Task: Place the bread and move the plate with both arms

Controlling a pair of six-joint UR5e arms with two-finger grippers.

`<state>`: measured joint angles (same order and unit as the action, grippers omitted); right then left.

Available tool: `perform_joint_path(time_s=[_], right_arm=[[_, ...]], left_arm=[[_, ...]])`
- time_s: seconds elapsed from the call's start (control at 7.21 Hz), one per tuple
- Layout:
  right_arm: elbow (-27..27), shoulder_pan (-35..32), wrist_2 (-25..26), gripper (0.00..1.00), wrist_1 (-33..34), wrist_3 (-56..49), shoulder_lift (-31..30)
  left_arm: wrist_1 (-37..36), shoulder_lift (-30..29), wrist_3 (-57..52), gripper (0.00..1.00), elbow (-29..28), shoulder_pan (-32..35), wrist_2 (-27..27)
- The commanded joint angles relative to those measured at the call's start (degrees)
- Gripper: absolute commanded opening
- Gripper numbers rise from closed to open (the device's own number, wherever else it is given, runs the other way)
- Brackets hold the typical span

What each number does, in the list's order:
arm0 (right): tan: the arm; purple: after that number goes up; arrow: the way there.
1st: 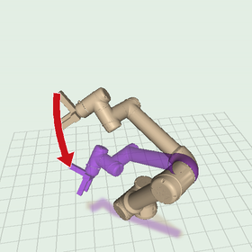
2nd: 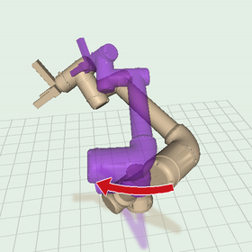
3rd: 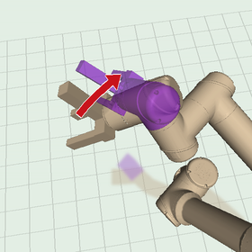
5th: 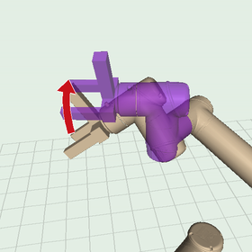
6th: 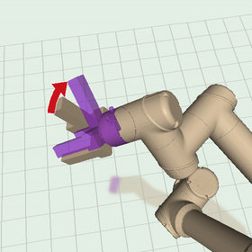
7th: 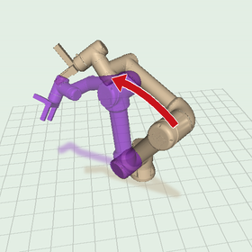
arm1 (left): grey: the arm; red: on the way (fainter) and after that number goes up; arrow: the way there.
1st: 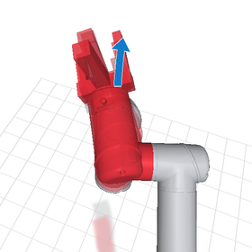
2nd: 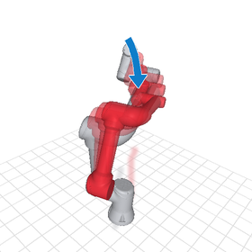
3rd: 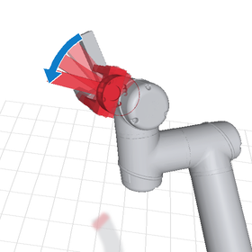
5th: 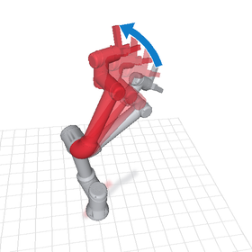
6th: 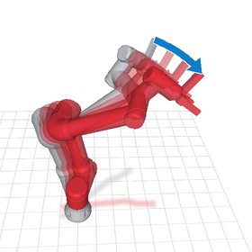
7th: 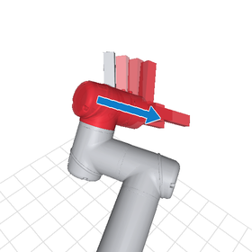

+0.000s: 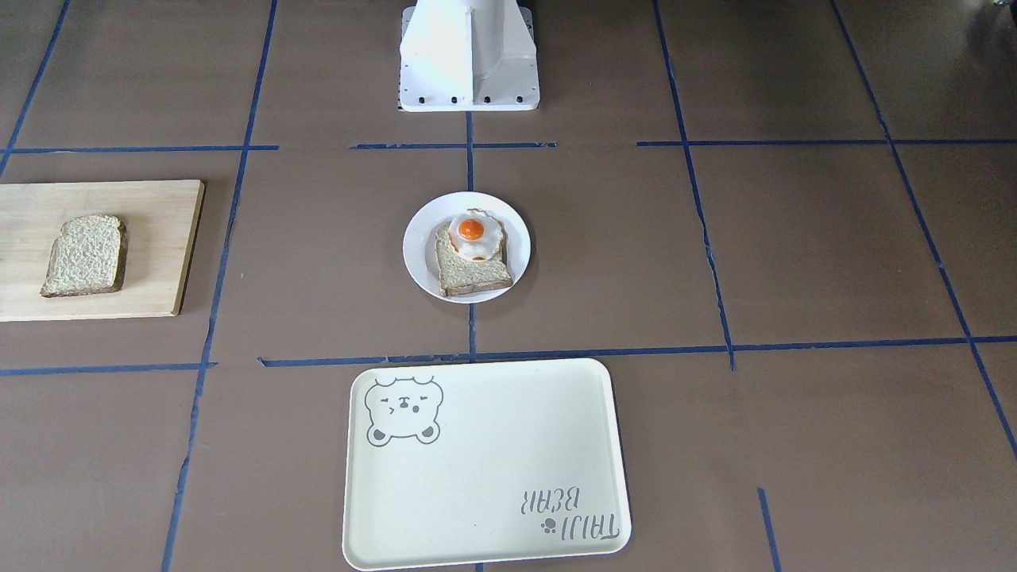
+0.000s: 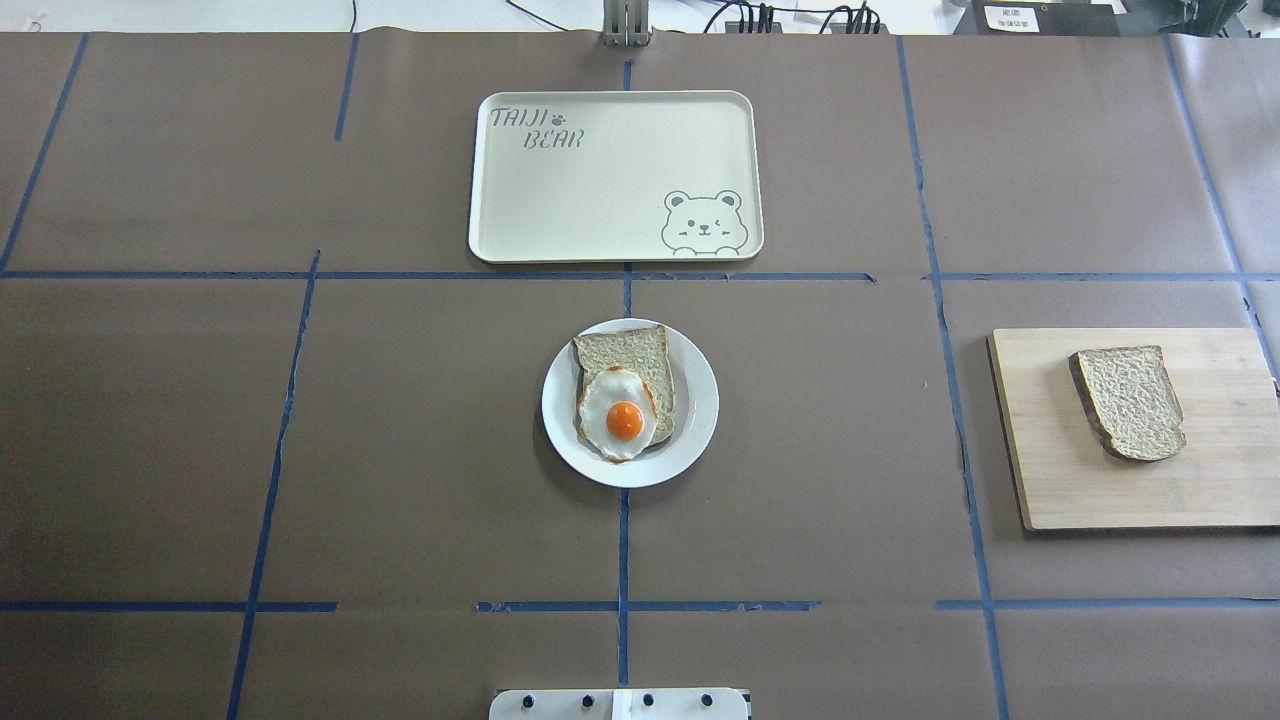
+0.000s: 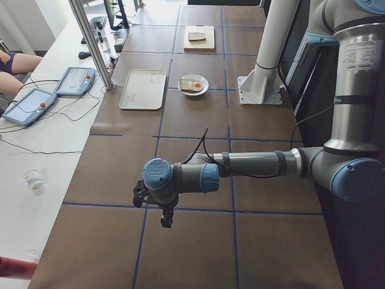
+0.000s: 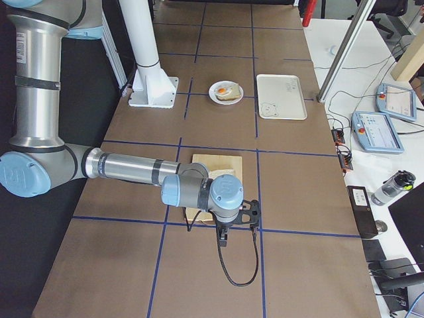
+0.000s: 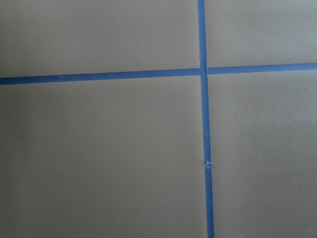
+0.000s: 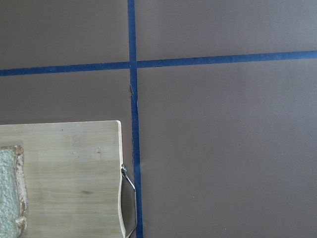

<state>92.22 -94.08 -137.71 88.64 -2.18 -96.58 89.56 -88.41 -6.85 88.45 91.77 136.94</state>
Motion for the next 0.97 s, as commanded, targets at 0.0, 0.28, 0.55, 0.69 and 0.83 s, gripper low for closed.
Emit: perform_joint_path(time_s=[0.0,0.28,0.55,0.69,0.83], right_arm=[[-0.2,0.0,0.0,1.0,-0.1,0.2,0.0],[-0.2,0.0,-0.1,1.0,-0.1,0.2,0.0],[0.0,0.1,-0.3,1.0,-0.2,0.2,0.1],[0.0,0.3,-0.5,1.0,-0.2,0.9,1.3],[-0.3,0.3,-0.9,1.0,0.5,1.9,4.6]], left_arm=[[0.1,0.1,0.1,1.0,0.0,0.0,0.0],[0.1,0.2,0.1,1.0,0.1,0.0,0.0],[0.1,-0.1,0.2,1.0,0.1,-0.1,0.0],[0.5,-0.5,0.3,1.0,0.3,0.0,0.2],[1.0,-1.2,0.7,1.0,0.8,-0.3,0.3]])
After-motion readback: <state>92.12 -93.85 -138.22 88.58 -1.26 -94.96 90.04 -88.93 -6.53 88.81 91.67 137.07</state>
